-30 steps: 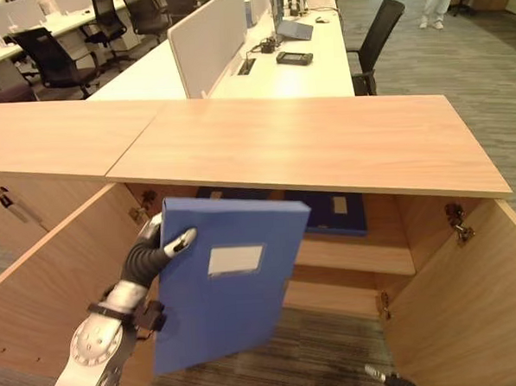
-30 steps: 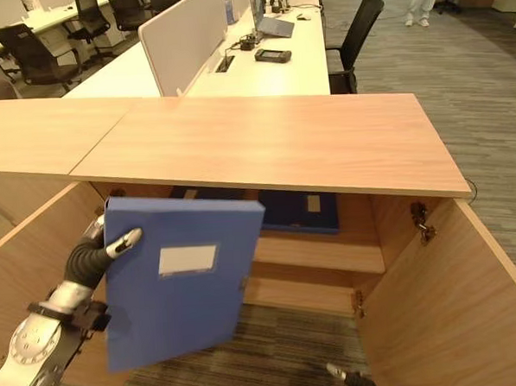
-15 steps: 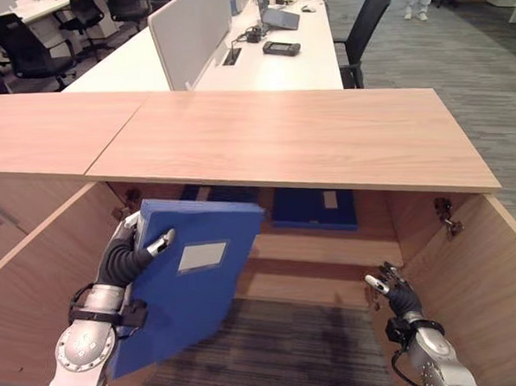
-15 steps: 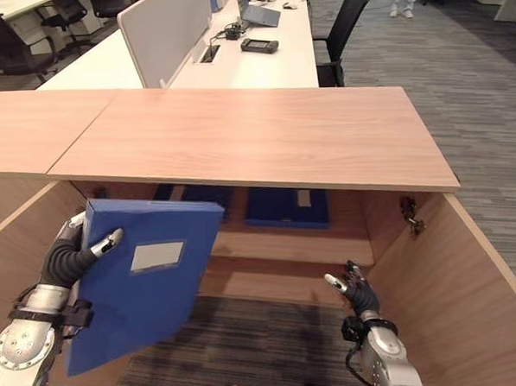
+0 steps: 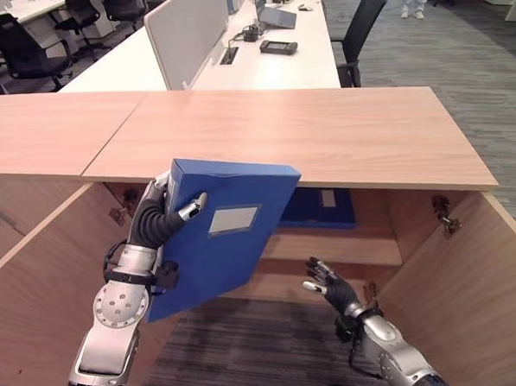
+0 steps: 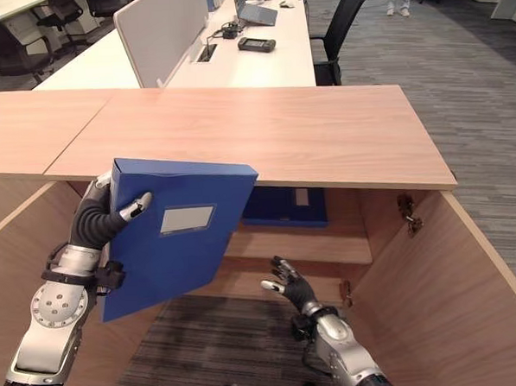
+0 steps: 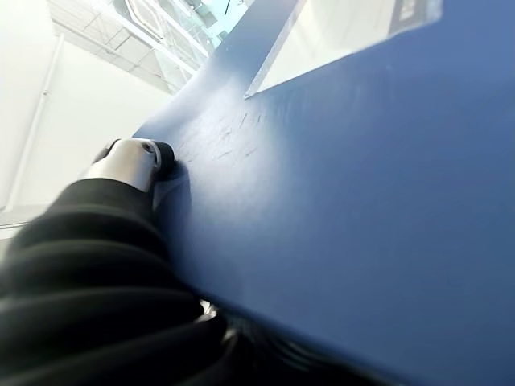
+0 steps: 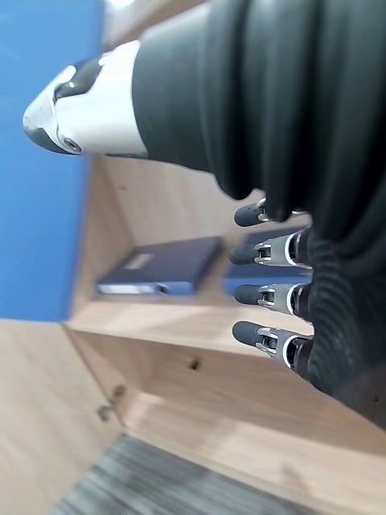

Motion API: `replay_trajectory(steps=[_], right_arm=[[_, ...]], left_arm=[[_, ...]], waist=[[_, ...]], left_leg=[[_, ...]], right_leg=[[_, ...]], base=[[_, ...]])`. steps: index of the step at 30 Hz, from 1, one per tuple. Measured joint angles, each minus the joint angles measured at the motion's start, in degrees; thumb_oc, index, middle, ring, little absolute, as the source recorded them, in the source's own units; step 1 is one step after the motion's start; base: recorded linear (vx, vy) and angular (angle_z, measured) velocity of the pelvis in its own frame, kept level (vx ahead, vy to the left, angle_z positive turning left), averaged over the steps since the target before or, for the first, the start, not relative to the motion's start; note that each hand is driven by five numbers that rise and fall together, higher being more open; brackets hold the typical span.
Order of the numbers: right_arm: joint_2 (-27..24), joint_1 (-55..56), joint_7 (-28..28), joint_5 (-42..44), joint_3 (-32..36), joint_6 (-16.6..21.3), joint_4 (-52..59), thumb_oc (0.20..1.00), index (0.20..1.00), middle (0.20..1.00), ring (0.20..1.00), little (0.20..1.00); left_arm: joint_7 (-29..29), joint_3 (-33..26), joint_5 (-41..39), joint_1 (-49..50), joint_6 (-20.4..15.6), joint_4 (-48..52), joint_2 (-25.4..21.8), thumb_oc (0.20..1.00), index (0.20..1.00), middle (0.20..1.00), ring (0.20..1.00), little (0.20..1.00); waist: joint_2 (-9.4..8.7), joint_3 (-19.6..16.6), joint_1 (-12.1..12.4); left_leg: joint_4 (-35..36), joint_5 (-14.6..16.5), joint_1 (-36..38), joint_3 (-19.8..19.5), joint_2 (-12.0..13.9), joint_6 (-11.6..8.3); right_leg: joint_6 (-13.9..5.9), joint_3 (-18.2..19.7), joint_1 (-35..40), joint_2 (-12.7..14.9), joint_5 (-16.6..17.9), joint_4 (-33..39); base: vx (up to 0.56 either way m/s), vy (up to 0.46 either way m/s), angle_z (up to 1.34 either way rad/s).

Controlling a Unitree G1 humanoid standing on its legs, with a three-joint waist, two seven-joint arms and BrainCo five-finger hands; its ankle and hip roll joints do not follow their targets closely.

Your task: Put the empty folder in the office cabinet

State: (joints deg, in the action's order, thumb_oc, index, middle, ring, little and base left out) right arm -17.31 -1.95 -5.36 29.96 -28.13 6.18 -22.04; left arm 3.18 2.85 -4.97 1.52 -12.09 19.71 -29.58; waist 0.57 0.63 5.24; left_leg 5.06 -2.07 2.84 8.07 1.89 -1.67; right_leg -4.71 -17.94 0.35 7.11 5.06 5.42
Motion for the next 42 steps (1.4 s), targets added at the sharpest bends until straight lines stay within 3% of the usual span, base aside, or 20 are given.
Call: replay_trajectory(steps=[13,29,33,34,35,42], right_arm=[[2.1,-5.4,-1.8,2.8,-3.4,-0.7,-0.8,1.000,1.000,1.000,1.000,1.000],[2.6,-8.5,0.4,3.0,-3.3,-0.6,-1.7,1.000,1.000,1.000,1.000,1.000],[2.8,-8.5,0.2,7.6,-3.5,-0.5,-2.5,1.000,1.000,1.000,1.000,1.000],[2.8,-8.6,-0.3,8.7,-3.5,-0.5,-2.4,0.325,0.325,0.325,0.325,0.325],[2.9,-8.6,-0.9,10.4,-3.8,-0.5,-2.4,0.200,0.200,0.200,0.200,0.200],[1.3,-6.2,-4.0,16.9,-6.6,-1.7,-2.8,0.200,0.200,0.200,0.200,0.200]], left_arm=[[-0.7,4.6,-0.4,-0.5,0.0,0.0,0.0,0.200,0.200,0.200,0.200,0.200],[-4.7,8.4,-8.7,-2.1,0.1,0.6,-0.3,0.200,0.200,0.200,0.200,0.200],[-5.0,9.5,-10.1,-3.5,0.7,0.5,-0.1,0.200,0.200,0.200,0.200,0.200],[-5.0,9.5,-10.7,-3.7,0.7,0.5,-0.4,0.200,0.200,0.200,0.200,0.200],[-5.1,10.2,-11.6,-4.1,0.8,0.3,0.1,0.200,0.200,0.200,0.200,0.200],[-8.5,10.8,-19.6,-6.3,4.8,-4.2,-0.6,0.200,0.200,0.200,0.200,0.200]], waist=[[-0.02,0.0,0.2],[-0.20,-0.1,0.6],[-0.57,-0.4,0.7],[-0.73,-0.5,0.7],[-0.80,-0.5,0.6],[-0.96,-0.6,0.1]], left_leg=[[0.0,0.0,0.3,0.1,0.0,0.00],[-0.1,0.0,0.3,-0.3,0.0,-0.01],[-0.2,0.0,0.1,-0.6,0.0,-0.02],[-0.2,0.0,0.1,-0.6,0.0,-0.02],[-0.2,0.0,0.1,-0.7,0.0,-0.02],[-0.3,0.0,0.0,-0.7,-0.1,-0.03]], right_leg=[[0.03,0.0,0.3,0.0,0.0,0.0],[0.04,-0.2,0.6,0.0,0.0,0.0],[0.04,-0.6,0.6,0.0,0.0,0.0],[0.04,-0.6,0.6,0.0,0.0,0.0],[0.04,-0.6,0.6,0.0,0.0,0.0],[0.10,-0.6,0.5,0.0,0.1,0.0]], base=[[0.00,0.000,0.00],[0.00,0.000,0.00],[-0.01,0.002,0.03],[0.00,0.000,0.00],[0.00,0.000,0.00],[0.00,0.001,0.00]])
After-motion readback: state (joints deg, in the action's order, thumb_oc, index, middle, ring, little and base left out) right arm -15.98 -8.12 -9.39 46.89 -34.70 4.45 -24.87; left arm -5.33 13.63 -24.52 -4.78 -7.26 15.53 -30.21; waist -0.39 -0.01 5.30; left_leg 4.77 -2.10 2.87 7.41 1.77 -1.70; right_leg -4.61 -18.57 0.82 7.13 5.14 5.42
